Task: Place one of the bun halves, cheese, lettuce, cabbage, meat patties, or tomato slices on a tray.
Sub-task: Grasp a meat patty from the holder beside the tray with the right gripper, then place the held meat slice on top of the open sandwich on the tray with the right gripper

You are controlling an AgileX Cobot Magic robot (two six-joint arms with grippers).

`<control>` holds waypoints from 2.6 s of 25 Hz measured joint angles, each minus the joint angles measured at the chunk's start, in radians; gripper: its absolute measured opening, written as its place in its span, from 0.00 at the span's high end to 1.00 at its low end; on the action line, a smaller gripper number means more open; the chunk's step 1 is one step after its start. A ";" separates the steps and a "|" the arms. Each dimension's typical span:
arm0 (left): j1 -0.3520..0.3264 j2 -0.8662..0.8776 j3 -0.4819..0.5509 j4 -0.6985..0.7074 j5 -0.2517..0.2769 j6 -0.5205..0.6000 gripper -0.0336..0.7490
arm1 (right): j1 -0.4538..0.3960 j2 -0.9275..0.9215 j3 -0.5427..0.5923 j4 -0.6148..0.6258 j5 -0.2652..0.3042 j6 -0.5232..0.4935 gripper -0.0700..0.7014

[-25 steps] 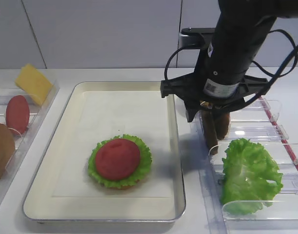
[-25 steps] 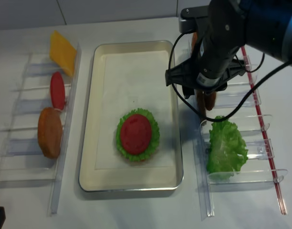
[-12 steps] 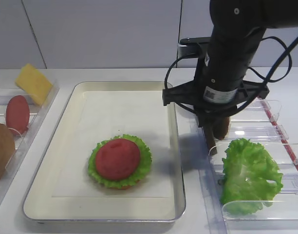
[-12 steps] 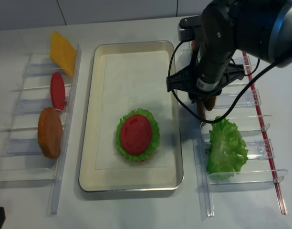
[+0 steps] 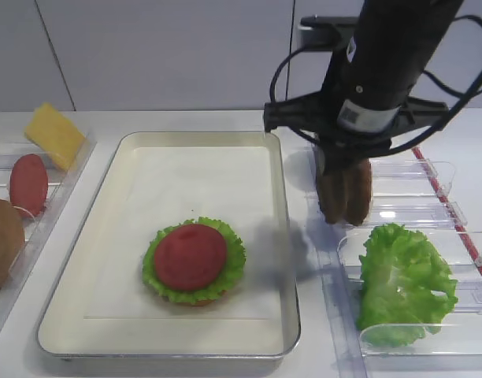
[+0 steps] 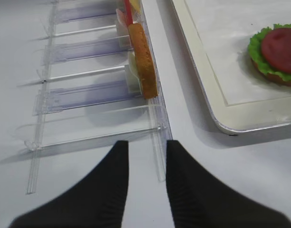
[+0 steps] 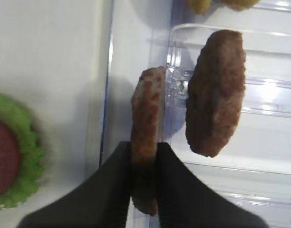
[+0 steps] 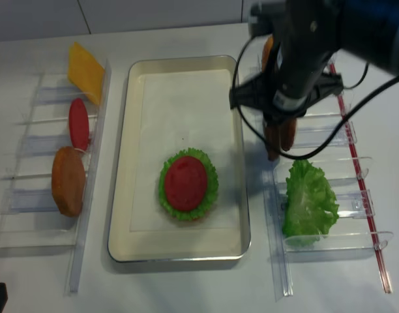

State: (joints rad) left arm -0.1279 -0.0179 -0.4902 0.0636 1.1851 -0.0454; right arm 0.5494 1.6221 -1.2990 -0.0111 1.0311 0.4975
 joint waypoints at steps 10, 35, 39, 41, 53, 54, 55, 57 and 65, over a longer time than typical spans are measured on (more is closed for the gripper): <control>0.000 0.000 0.000 0.000 0.000 0.000 0.72 | 0.000 -0.119 -0.011 0.346 0.026 -0.247 0.75; 0.000 0.000 0.000 0.000 0.000 0.000 0.72 | 0.006 0.097 0.140 1.118 -0.228 -0.894 0.75; 0.000 0.000 0.000 0.000 0.000 0.000 0.72 | -0.024 0.097 0.140 1.122 -0.217 -0.905 0.75; 0.000 0.000 0.000 0.000 0.000 0.000 0.72 | -0.046 0.097 0.140 1.125 -0.202 -0.912 0.75; 0.000 0.000 0.000 0.000 0.000 0.000 0.72 | -0.082 0.142 0.142 1.268 -0.063 -1.087 0.75; 0.000 0.000 0.000 0.000 0.000 0.000 0.72 | -0.082 0.152 0.142 1.268 -0.062 -1.089 0.75; 0.000 0.000 0.000 0.000 0.000 0.000 0.72 | -0.082 0.159 0.142 1.268 -0.062 -1.091 0.75; 0.000 0.000 0.000 0.000 0.000 0.000 0.72 | -0.083 0.168 0.142 1.268 -0.064 -1.094 0.75; 0.000 0.000 0.000 0.000 0.000 0.000 0.72 | -0.092 0.212 0.142 1.261 -0.064 -1.097 0.75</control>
State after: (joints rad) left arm -0.1279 -0.0179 -0.4902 0.0636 1.1851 -0.0454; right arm 0.4575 1.8337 -1.1571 1.2497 0.9673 -0.5998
